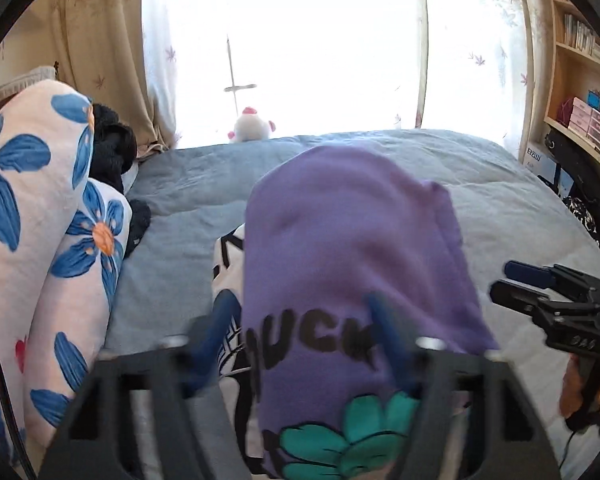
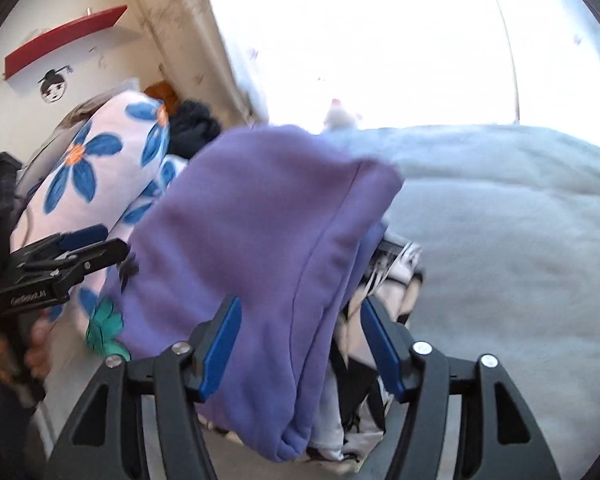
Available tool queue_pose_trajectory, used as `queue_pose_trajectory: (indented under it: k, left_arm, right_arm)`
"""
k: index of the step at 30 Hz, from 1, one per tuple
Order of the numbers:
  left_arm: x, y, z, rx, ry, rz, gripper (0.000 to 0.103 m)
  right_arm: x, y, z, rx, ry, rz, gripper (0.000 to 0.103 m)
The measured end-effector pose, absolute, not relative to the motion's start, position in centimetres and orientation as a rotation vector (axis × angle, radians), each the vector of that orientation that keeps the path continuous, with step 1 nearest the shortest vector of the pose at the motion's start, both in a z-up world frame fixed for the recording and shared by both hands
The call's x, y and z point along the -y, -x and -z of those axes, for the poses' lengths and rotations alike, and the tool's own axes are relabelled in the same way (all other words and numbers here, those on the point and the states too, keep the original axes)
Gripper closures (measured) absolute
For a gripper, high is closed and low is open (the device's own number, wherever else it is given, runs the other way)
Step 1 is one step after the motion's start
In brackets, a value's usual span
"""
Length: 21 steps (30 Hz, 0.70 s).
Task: Fold large clothes
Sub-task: 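Carry the hoodie with both tools and lower it onto the clothes stack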
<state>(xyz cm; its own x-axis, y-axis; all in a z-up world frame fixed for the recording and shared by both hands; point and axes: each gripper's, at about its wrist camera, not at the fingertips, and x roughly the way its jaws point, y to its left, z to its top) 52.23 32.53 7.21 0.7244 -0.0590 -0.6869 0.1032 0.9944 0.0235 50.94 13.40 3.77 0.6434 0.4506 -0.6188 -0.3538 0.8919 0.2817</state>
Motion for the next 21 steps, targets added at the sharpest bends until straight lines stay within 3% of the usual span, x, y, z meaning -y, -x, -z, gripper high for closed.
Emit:
queue_pose_trajectory:
  k: [3, 9, 11, 19, 20, 21]
  left_arm:
    - [-31.3, -53.3, -6.7, -0.782, -0.075, 0.071, 0.077]
    - [-30.2, -54.6, -5.3, -0.786, -0.1, 0.002, 0.079]
    - [-30.1, -54.2, -5.5, -0.801, -0.091, 0.013, 0.078]
    - [-29.6, -53.5, -5.4, -0.787, -0.107, -0.02, 0.076]
    - [-29.6, -53.4, -5.5, -0.787, -0.102, -0.023, 0.073]
    - [-29.4, -53.3, -5.6, -0.792, -0.1, -0.022, 0.062]
  right_arm:
    - [-14.8, -52.2, -3.9, -0.748, -0.163, -0.472, 0.068]
    - [-16.2, -55.3, -0.5, -0.861, -0.161, -0.419, 0.078]
    - [-15.8, -55.9, 0.9, -0.887, -0.136, -0.378, 0.103]
    - [-14.2, -54.8, 0.3, -0.891, -0.157, -0.401, 0.1]
    - [-14.5, -54.5, 0.0, -0.893, -0.151, -0.408, 0.1]
    - [-14.5, -54.1, -0.3, -0.894, -0.134, -0.411, 0.1]
